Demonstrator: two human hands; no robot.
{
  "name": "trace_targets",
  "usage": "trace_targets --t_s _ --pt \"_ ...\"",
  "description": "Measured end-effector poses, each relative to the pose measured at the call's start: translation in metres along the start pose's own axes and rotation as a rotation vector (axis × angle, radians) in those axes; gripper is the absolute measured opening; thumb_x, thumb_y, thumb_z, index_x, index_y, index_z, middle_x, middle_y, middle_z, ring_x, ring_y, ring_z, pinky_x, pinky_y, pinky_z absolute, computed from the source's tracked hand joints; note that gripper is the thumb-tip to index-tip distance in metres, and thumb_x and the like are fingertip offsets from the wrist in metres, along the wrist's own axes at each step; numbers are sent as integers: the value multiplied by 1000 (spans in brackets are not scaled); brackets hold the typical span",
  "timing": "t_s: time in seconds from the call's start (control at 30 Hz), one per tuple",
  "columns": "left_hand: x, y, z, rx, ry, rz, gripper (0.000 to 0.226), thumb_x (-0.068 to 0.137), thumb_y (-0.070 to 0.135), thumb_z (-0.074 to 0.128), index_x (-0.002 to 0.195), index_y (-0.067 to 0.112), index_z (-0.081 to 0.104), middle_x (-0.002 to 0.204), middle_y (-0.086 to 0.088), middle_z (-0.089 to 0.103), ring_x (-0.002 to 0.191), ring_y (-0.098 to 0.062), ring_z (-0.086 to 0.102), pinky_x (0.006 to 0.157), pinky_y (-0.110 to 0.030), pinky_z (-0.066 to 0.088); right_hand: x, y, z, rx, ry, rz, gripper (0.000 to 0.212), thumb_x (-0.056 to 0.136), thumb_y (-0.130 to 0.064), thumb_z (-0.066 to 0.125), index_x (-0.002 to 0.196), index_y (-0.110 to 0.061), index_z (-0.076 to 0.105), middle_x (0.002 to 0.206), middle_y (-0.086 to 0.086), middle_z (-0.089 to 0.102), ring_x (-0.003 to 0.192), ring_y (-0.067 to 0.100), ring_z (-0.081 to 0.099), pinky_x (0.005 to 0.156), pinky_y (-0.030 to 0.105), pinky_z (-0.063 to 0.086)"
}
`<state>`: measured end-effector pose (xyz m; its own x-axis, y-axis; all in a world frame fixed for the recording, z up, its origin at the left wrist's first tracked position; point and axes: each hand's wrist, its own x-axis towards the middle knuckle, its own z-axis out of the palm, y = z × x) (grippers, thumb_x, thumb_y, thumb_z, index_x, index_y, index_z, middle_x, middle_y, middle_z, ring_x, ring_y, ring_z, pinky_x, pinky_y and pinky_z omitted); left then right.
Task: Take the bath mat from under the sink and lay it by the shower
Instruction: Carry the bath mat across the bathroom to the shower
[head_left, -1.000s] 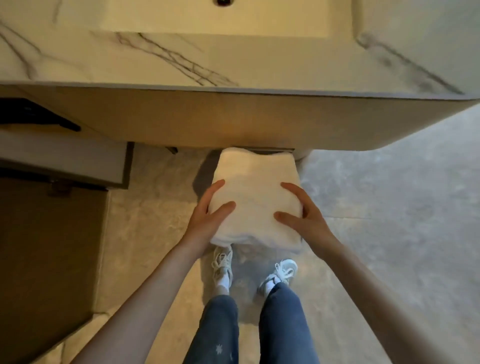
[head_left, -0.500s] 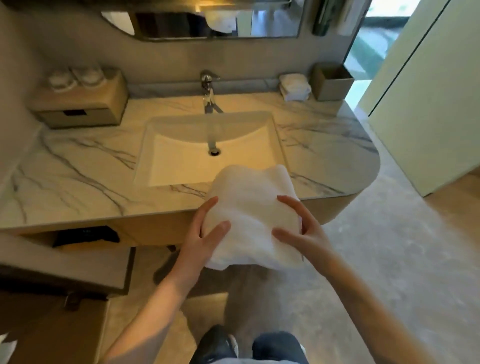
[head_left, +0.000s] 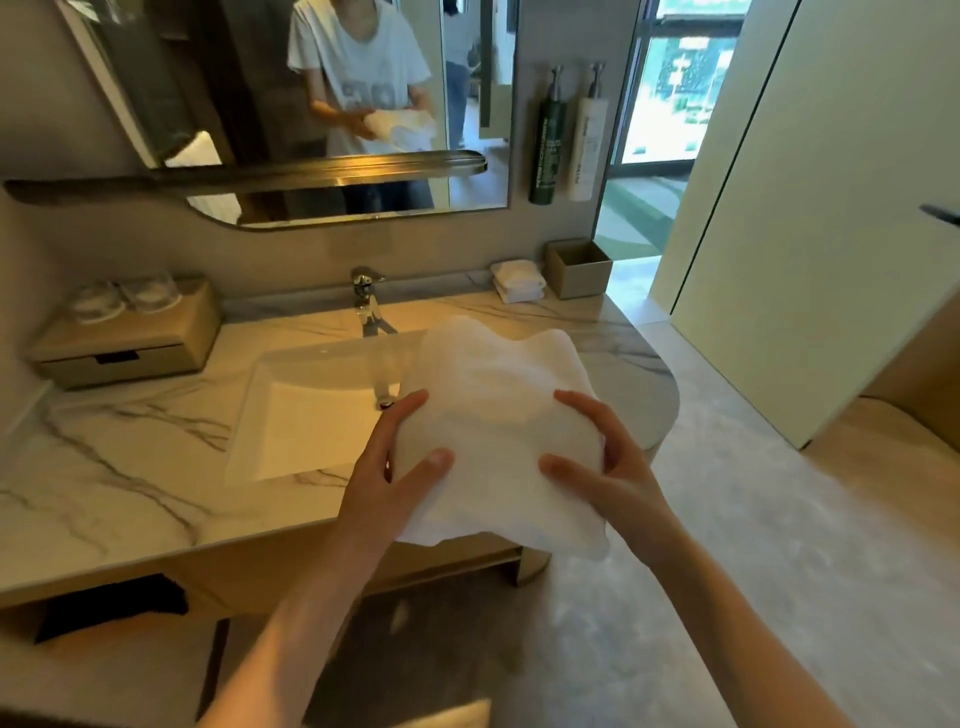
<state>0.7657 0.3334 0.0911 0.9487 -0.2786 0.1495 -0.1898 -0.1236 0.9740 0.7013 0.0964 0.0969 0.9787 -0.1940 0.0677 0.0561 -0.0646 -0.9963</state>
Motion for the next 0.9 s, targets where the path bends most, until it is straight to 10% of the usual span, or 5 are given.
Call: trace_targets --t_s 0.4,0.9 --pt "-9 23 126 -152 11 -154 79 62 43 78 134 51 44 132 12 45 114 -24 55 83 -48 58 6 19 -136 54 -176 -15 68 71 -25 83 131 -42 56 124 -6 60 103 12 64 77 35 60" --pt "37 64 314 -168 53 -134 75 55 45 78 124 58 52 130 18 47 107 -13 60 78 -34 60 38 17 -322 91 -133 -21 62 69 -13 81 123 -37 63 106 -5 71 91 15 71 69 27 58"
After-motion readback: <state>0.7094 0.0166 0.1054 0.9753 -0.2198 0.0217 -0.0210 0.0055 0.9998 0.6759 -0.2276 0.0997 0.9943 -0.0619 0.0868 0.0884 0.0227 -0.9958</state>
